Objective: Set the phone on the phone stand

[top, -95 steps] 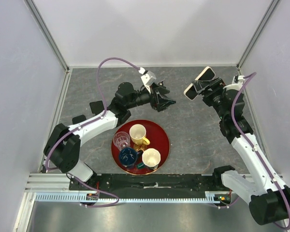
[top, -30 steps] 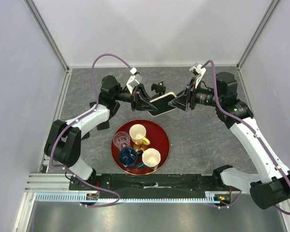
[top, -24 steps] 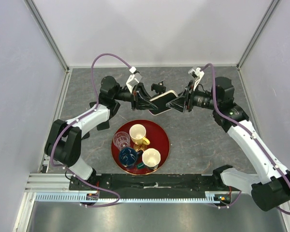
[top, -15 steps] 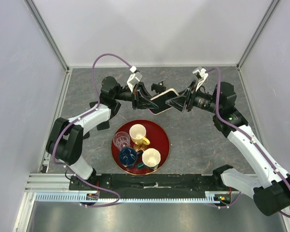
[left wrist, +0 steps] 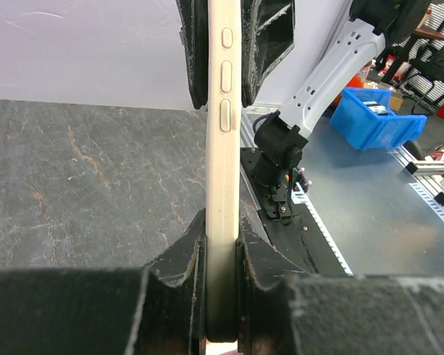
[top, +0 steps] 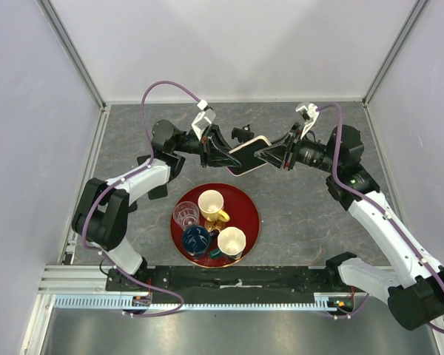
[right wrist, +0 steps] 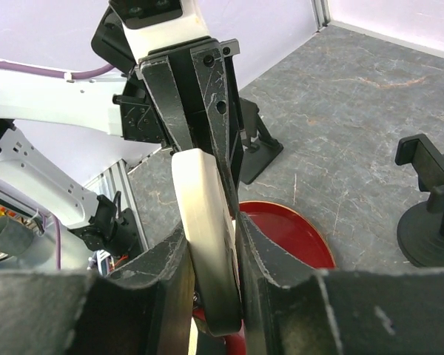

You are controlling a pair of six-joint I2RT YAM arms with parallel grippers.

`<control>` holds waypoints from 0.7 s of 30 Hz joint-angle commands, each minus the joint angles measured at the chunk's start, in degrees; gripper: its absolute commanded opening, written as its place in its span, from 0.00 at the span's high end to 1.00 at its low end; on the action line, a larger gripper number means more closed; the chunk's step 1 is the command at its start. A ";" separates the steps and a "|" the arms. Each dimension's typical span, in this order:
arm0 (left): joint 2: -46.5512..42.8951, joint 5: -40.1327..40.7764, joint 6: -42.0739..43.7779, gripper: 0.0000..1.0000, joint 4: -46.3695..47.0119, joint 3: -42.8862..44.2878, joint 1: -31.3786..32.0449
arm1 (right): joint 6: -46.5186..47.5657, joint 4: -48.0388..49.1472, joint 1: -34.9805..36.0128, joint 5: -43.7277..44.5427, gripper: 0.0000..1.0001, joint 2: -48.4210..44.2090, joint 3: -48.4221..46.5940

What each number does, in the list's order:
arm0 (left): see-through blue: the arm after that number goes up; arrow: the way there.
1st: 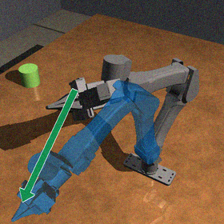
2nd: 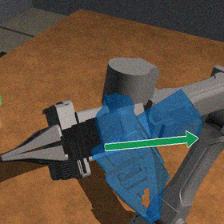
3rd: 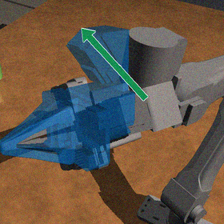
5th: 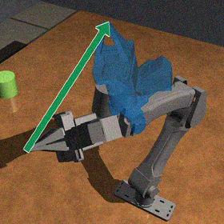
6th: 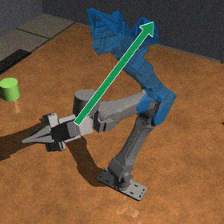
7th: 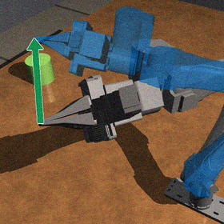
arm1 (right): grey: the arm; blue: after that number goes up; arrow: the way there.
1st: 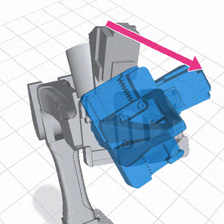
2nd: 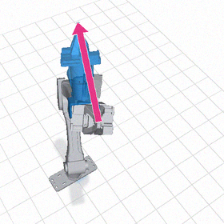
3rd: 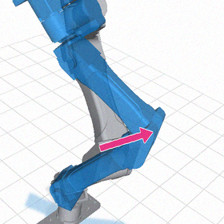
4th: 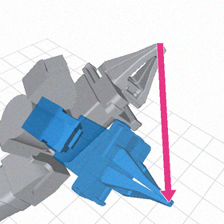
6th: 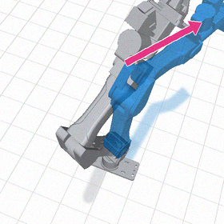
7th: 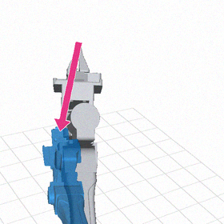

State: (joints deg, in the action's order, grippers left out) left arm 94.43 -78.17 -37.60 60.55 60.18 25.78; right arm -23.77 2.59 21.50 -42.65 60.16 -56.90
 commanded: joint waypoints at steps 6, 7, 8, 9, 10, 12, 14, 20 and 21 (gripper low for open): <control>0.93 1.70 -2.39 0.98 4.31 1.78 0.76 | -0.76 4.00 1.62 -1.47 0.86 1.19 -2.24; 0.75 2.05 -1.86 0.98 3.87 1.87 0.85 | -0.14 2.78 1.88 -0.77 1.00 1.19 -2.42; 0.40 2.58 -1.07 0.94 3.26 1.78 0.85 | 0.47 2.08 2.14 0.02 1.00 1.10 -2.86; -0.03 4.85 0.41 0.91 -1.36 1.78 0.76 | 1.17 1.55 2.15 1.42 1.00 1.01 -3.04; -0.65 6.18 5.56 0.87 -4.97 1.95 0.85 | 2.05 0.58 2.23 2.22 1.00 0.49 -3.12; -3.02 11.51 11.03 0.67 -15.57 2.04 0.85 | 3.11 -0.91 2.15 6.50 1.00 -0.39 -3.39; -4.43 15.49 17.46 0.52 -20.72 1.96 0.85 | 5.22 -4.07 2.15 10.29 1.00 -2.23 -3.39; -7.77 36.36 23.45 0.51 -25.40 -0.68 0.85 | 8.82 -12.78 2.15 30.85 1.00 -8.03 -4.00; -8.64 40.08 24.32 0.53 -25.49 -1.38 0.85 | 9.18 -13.57 2.15 32.88 1.00 -8.74 -4.00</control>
State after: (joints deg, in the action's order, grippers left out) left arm 89.97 -57.21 -22.15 38.70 60.14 26.65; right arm -17.39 -9.02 23.55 -24.27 56.25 -57.19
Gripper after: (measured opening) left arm 0.497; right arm 0.194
